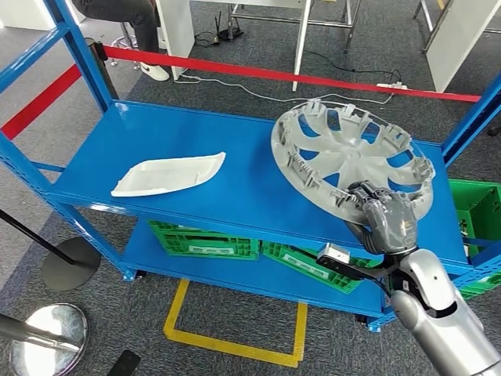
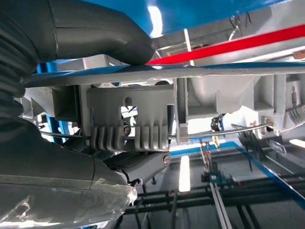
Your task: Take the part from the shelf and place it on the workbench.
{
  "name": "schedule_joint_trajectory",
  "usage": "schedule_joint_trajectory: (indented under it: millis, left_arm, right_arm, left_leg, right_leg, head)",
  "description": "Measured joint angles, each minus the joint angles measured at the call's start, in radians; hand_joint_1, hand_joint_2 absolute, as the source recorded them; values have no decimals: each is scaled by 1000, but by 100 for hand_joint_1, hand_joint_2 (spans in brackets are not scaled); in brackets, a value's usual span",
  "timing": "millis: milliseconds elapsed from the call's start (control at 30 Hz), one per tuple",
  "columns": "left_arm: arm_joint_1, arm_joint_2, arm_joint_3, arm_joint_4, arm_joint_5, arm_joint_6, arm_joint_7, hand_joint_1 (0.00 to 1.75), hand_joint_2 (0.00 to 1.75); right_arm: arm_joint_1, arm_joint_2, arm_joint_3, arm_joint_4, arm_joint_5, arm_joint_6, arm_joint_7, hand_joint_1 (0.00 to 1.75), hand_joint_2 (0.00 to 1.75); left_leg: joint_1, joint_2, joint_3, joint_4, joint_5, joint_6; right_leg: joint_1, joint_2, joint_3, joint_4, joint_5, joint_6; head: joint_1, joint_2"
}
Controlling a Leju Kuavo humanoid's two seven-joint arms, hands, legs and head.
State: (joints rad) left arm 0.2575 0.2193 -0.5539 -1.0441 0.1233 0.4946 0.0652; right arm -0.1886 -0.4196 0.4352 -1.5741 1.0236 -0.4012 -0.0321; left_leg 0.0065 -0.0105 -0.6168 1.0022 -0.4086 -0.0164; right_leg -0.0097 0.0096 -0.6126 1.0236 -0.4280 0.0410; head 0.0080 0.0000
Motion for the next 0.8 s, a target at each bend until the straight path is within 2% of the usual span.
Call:
schedule_joint_trajectory:
  millis: [800]
  left_arm:
    - [-13,12,-28,0,-41,41,13,0,0]
  right_arm:
    - [1,0,12,-20,22,-19,-19,175,175]
  left_leg:
    - [0,0,0,0,0,0]
  right_leg:
    - [0,0,0,0,0,0]
  head:
    - [0,0]
